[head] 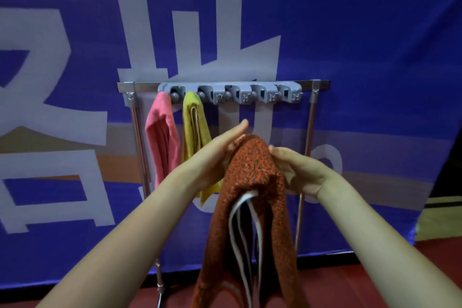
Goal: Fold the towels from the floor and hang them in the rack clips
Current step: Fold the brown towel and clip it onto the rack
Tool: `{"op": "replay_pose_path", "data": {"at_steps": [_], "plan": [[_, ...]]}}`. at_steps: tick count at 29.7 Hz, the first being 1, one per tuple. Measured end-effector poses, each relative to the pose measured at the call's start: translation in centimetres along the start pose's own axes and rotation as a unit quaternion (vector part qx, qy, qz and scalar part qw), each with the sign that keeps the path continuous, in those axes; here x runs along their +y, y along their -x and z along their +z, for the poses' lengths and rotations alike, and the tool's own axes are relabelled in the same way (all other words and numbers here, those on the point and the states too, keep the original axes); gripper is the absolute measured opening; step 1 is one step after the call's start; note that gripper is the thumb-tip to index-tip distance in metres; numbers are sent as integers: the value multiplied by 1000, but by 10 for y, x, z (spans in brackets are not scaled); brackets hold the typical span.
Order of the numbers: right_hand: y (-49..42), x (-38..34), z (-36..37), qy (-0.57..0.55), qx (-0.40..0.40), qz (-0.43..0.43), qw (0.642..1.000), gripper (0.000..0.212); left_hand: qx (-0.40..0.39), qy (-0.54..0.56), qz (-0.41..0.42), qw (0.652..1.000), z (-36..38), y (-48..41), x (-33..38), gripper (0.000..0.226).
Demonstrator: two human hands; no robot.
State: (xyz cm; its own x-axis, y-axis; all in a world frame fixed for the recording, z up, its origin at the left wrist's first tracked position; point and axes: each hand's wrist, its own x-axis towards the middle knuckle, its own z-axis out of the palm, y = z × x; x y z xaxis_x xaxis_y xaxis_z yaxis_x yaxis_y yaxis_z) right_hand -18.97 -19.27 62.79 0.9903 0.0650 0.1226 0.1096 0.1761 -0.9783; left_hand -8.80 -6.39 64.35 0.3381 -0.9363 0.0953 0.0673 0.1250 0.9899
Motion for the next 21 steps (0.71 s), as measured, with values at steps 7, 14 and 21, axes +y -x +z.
{"op": "replay_pose_path", "data": {"at_steps": [7,14,21], "plan": [[-71,-18,-38,-22,145,-18,989,48,104,3,58,993,-43,-80,5,65],[-149,-26,-75,7,199,-39,979,21,280,-33,93,955,-94,-148,6,64],[-223,-36,-90,4,245,-42,969,24,398,-10,132,908,-136,-193,25,57]]}}
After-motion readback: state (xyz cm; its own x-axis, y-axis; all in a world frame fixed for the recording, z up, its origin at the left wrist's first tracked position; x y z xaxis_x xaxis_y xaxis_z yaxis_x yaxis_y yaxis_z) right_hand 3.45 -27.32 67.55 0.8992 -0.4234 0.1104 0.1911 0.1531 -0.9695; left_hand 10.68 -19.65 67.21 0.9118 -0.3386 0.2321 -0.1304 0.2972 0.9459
